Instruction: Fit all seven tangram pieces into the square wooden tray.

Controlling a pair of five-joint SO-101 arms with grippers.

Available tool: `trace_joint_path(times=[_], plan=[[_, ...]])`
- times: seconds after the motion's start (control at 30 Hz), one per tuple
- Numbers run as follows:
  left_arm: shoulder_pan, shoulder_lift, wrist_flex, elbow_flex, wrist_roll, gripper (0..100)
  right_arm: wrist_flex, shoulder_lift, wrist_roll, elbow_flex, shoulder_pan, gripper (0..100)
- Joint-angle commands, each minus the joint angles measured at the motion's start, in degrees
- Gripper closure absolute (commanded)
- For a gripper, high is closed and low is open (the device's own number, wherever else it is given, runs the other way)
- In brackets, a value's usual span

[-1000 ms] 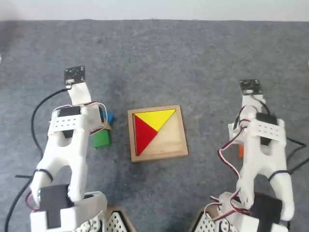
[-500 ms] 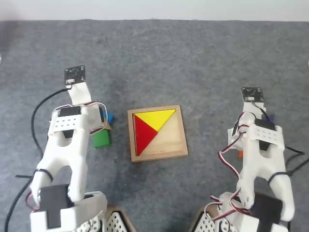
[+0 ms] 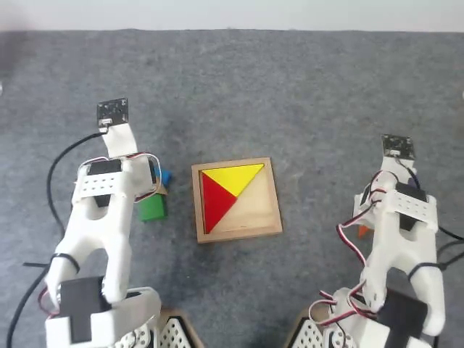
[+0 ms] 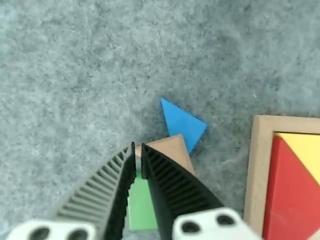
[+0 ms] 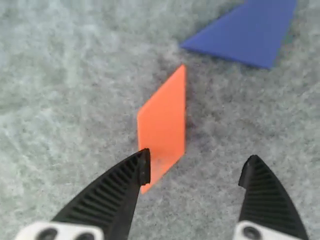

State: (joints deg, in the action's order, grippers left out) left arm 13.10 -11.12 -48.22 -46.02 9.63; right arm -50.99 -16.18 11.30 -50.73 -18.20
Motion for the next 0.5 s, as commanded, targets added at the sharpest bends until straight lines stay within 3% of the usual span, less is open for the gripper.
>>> trace_joint_path(times=[0.0,0.23,0.47], plan=[[-0.53,-0.26,1.05,0.22,-0.79,98,2.15,-0.31,0.0,0.26,-2.51,69.6],[-0.53,-0.26,1.05,0.22,-0.79,98,5.76,7.16,4.84,0.79,-5.23,69.6],[-0.53,-0.26,1.05,0.22,-0.79,98,2.86,11.3,5.71,5.27,-6.37,69.7]])
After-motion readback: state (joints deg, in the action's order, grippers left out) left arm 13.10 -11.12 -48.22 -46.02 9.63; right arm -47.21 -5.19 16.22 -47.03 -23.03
